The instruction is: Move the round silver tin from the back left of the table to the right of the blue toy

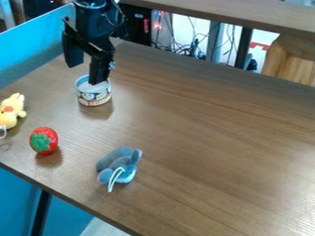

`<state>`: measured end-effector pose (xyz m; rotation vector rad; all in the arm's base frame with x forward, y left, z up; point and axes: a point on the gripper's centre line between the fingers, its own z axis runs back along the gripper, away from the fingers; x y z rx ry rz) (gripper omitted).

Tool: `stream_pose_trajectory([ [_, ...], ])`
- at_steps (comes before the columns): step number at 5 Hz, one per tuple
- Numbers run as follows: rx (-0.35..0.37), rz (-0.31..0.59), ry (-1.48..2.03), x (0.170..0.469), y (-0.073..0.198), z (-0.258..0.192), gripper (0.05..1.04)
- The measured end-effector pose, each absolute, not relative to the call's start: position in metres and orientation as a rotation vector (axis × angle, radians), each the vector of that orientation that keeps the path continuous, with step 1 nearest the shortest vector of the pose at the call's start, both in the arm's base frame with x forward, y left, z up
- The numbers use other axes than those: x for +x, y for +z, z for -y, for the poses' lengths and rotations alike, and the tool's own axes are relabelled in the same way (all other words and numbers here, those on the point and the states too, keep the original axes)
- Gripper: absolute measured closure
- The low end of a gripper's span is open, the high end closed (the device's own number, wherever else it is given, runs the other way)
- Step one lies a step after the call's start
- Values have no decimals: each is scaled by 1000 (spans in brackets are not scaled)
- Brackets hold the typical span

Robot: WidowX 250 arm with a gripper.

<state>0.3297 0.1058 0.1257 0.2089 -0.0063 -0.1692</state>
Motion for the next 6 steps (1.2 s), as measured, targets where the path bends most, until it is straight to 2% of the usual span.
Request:
stream_pose_trajectory([
  [1,190,-25,-168,328,114,-104,73],
  [2,80,39,-70,349,110,-129,73],
  [3,36,75,57,360,117,-166,73],
  [4,46,49,110,375,112,-181,73],
  [5,147,-48,169,374,97,-204,73],
  [6,203,-90,169,378,81,-215,73],
])
